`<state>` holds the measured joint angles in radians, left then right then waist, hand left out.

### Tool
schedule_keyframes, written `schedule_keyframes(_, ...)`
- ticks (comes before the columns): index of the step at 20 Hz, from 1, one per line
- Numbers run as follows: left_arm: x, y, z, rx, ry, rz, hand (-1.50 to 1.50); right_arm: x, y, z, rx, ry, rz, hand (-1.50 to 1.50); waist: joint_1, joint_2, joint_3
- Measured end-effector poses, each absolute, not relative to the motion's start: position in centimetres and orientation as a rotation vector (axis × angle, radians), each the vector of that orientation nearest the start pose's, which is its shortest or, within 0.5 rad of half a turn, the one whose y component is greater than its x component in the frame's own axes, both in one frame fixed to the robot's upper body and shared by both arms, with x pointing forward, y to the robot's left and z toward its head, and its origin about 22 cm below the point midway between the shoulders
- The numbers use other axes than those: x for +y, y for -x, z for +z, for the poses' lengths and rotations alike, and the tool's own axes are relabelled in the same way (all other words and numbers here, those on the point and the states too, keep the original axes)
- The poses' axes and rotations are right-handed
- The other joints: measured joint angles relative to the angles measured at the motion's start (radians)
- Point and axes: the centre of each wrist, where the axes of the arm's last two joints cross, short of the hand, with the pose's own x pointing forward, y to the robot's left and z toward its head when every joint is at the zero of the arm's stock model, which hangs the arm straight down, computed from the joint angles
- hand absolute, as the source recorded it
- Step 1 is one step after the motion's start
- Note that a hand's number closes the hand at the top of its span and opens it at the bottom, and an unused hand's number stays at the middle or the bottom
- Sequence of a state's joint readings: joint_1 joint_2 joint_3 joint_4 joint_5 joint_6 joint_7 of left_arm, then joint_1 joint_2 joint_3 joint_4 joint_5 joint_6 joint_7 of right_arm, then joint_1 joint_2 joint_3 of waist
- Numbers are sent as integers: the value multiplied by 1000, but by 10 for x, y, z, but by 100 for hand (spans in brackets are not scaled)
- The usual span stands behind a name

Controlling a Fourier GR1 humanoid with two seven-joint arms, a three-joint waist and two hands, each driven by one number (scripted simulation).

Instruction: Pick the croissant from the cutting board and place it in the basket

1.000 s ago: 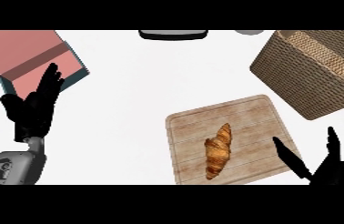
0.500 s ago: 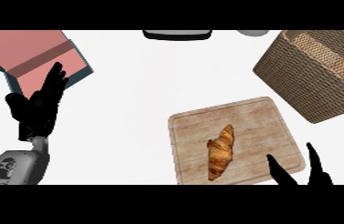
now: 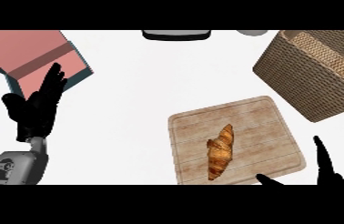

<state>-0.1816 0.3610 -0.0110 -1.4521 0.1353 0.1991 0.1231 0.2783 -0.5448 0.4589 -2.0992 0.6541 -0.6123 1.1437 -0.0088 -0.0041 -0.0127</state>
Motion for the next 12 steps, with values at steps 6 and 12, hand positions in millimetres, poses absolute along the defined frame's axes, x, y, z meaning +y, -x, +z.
schedule_keyframes(6,294,-286,47,-1512,-291,-29,0,-190,-145,85,-1009,904,54,-150,8,3,6)
schedule_keyframes(12,292,-287,45,-1509,-288,-25,0,-150,-146,74,-1042,943,48,-150,8,3,10)
